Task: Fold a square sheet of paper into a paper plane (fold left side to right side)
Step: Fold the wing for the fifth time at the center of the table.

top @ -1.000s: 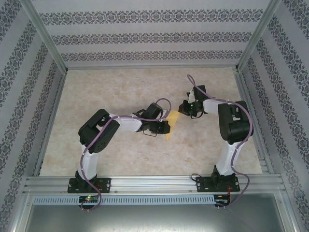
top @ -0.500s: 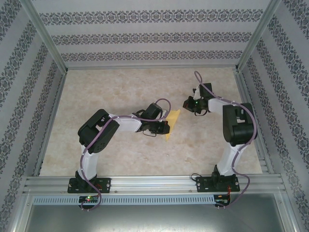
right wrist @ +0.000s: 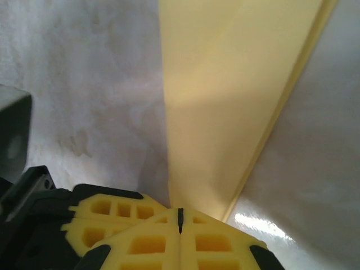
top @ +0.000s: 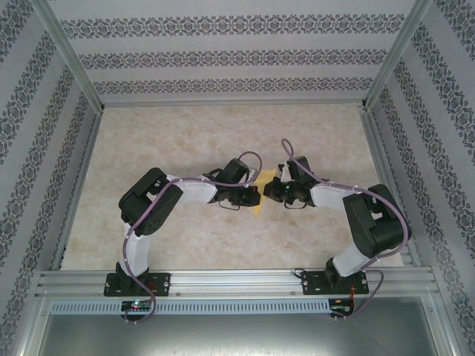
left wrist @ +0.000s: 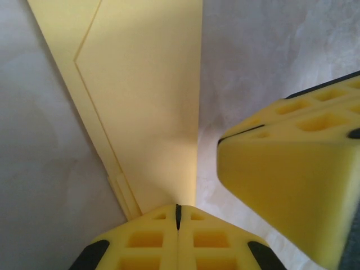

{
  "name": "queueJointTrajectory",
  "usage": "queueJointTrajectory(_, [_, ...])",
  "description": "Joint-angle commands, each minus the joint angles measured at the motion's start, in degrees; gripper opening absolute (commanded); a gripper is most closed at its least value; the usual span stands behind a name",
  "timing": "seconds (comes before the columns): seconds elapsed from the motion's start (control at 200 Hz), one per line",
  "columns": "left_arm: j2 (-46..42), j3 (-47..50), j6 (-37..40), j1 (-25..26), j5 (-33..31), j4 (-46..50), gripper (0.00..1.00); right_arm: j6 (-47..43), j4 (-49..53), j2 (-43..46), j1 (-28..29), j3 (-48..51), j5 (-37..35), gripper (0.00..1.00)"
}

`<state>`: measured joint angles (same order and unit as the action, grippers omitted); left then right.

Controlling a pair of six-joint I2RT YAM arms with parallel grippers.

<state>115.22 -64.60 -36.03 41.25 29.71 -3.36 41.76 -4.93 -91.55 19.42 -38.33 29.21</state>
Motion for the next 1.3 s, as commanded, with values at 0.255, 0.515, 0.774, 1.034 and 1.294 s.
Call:
queueJointTrajectory(0.255, [1.59,2.79,-0.2,0.48,-3.08,8.34,0.07,3.68,-2.91,-1.79,1.29,0.56,-1.07,0.0])
queueJointTrajectory(0.515, [1.64,2.65,-0.18,0.67,-3.0,8.34,0.07,2.95,-0.55,-5.35,1.41,-0.14,-2.89,0.0])
queueJointTrajectory(0.774, [1.78,2.88,-0.07,0.67,-3.18,8.62,0.06,-2.38,1.78,-5.16,0.22,-0.96,-7.62,0.0])
queueJointTrajectory(1.034, [2.05,2.9,0.02,0.67,-2.92,8.62,0.06,-5.65,0.61,-6.69,-3.81,-5.9,-6.12,0.0])
queueJointTrajectory(1.294, [1.59,2.48,0.06,0.76,-2.65,8.54,0.07,-6.32,0.64,-6.76,-5.28,-8.99,-2.61,0.0])
